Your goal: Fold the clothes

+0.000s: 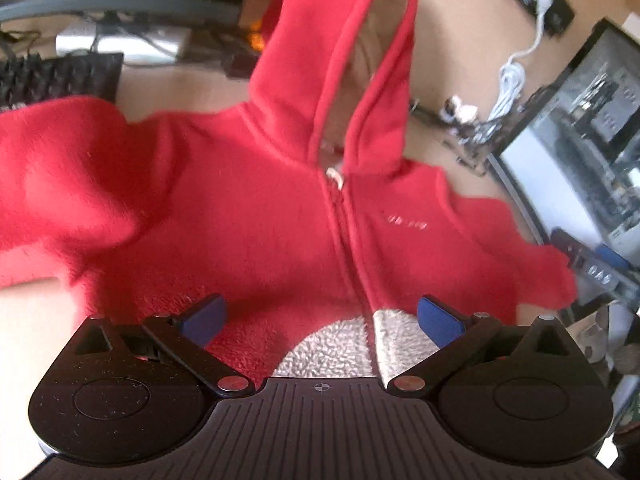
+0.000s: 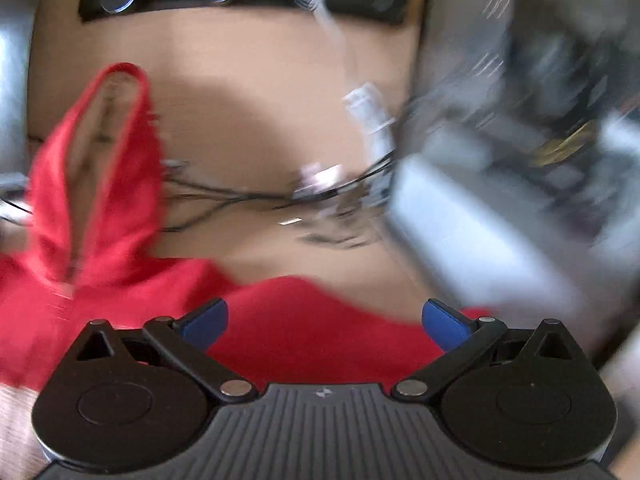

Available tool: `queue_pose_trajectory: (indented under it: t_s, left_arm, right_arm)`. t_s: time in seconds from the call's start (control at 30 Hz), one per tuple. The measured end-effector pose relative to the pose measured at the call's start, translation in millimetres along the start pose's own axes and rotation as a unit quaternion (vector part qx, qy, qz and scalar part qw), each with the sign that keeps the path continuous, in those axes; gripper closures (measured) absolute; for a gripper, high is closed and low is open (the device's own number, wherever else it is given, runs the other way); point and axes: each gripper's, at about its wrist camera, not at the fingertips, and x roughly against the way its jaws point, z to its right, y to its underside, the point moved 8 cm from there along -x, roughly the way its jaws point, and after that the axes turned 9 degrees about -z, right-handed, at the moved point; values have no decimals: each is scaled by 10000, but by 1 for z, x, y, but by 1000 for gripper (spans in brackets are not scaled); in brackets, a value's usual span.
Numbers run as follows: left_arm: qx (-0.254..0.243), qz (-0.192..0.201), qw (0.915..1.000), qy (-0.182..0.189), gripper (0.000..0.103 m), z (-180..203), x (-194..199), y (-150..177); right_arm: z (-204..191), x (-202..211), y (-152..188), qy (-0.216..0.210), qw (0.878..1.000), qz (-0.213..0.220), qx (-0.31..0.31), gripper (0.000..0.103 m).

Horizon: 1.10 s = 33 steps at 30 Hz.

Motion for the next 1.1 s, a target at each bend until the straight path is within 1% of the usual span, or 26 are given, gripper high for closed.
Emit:
queue_pose_trajectory:
  t_s: [0.03, 0.1, 0.17, 0.27, 0.3, 0.4, 0.53, 0.6, 0.7, 0.87, 0.97, 1.1]
  left_arm:
    - [32, -13, 10000, -56, 0, 0, -3, 1]
    - [56, 46, 9999, -113, 0, 0, -5, 1]
    - [29, 32, 9998, -200, 0, 1, -6, 2]
    - [-88, -3, 9994, -322, 0, 3, -9, 2]
    - [-124, 4, 9993, -355, 0, 3, -9, 2]
    - [-153, 64, 9987, -478, 0, 5, -12, 0]
    - [-240, 110, 9970, -732, 0, 9, -18, -3]
    - [-440, 80, 9946, -940, 0, 13, -23, -2]
    - [-857, -61, 9874, -1328, 0, 19, -31, 3]
    - [-814, -137, 9865, -1414, 0, 11, -27, 4]
    - [-722, -106, 9867, -1449, 0, 7, -25, 5]
    - [-635, -22, 9867, -1495, 0, 9, -27, 2]
  right_arm:
    - [0, -14, 0, -271, 9994, -171, -118, 0]
    - [1, -45, 10, -493, 9957, -702, -337, 0]
    - [3, -74, 20, -699, 9883, -1237, -554, 0]
    - [9, -88, 27, -220, 9916, -1265, -167, 0]
    - [12, -91, 26, -329, 9906, -1313, -209, 0]
    - [15, -102, 19, -445, 9896, -1363, -64, 0]
    - [21, -122, 6, -564, 9907, -1235, 49, 0]
    - [23, -128, 0, -649, 9910, -1161, 126, 0]
    - [22, -128, 0, -750, 9906, -1121, 220, 0]
    - [18, -122, 2, -791, 9902, -1129, 222, 0]
    - [14, -119, 4, -778, 9910, -1061, 241, 0]
    - [14, -120, 2, -828, 9898, -1108, 330, 0]
